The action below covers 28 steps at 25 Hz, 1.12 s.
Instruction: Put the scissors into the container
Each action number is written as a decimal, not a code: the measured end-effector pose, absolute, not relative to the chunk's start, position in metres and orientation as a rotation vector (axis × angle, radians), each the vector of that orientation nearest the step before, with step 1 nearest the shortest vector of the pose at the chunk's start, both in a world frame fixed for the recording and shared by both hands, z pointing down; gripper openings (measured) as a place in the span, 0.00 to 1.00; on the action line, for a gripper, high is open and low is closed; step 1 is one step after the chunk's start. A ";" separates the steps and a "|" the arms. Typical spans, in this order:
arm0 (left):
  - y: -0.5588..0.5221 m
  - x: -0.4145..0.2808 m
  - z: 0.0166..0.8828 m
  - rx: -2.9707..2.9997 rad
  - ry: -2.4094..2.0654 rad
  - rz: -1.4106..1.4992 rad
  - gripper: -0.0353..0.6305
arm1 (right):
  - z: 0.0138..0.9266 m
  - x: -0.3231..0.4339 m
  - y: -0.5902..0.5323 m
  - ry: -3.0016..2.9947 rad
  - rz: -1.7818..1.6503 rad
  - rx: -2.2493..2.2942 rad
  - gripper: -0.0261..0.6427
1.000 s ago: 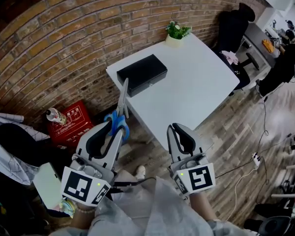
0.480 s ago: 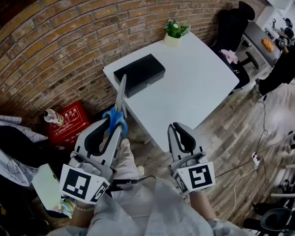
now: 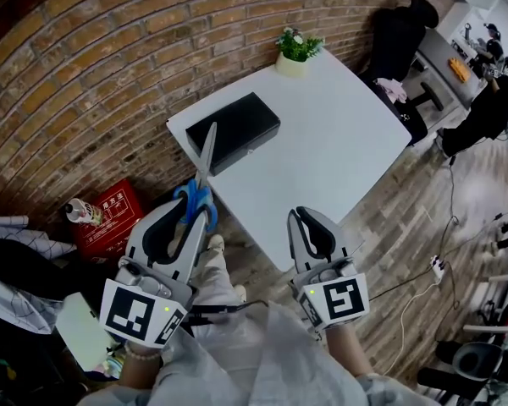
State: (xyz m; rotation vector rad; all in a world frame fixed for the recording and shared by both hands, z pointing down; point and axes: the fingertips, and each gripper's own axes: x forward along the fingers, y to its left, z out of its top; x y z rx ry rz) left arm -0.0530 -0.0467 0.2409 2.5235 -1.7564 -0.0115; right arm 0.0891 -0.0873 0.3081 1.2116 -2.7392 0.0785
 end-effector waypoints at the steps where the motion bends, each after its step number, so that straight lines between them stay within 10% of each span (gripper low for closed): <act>1: -0.053 -0.055 0.242 2.525 -1.752 -0.007 0.20 | 0.310 0.087 -0.093 -2.735 0.084 1.214 0.13; 28: -0.200 -0.109 0.302 2.503 -1.652 0.092 0.20 | 0.435 0.012 -0.246 -2.534 0.141 1.020 0.13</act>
